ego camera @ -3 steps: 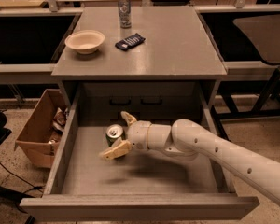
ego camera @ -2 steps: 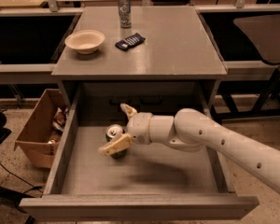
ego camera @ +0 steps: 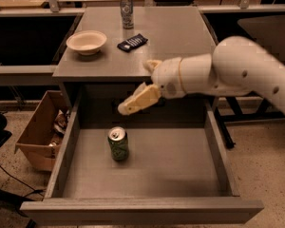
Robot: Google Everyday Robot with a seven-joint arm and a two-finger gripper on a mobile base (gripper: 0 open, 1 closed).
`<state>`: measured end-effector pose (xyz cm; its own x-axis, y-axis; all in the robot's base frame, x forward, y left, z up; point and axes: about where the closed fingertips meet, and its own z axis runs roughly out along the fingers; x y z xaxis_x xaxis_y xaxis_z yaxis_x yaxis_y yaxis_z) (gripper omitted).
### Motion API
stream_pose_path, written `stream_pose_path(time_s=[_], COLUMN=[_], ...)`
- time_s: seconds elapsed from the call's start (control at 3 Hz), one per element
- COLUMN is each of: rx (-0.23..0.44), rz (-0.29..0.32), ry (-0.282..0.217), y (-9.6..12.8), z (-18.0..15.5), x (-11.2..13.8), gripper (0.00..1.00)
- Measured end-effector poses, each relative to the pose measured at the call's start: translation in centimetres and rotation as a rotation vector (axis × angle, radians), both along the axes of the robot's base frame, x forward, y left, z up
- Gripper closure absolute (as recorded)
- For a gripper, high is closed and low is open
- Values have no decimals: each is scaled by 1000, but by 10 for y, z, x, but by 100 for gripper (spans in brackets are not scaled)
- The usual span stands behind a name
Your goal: Place green can into top drawer
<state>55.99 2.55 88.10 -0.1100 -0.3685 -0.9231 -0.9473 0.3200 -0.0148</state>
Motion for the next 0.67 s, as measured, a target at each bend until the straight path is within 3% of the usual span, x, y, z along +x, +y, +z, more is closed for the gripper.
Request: stream_pose_path(time_s=[0.33,0.67], rx=[-117,-249], rz=[-16,-46], ry=[-31,-8], y=[-13,-22], z=[97,152], x=[2,-5], gripper=[0,0])
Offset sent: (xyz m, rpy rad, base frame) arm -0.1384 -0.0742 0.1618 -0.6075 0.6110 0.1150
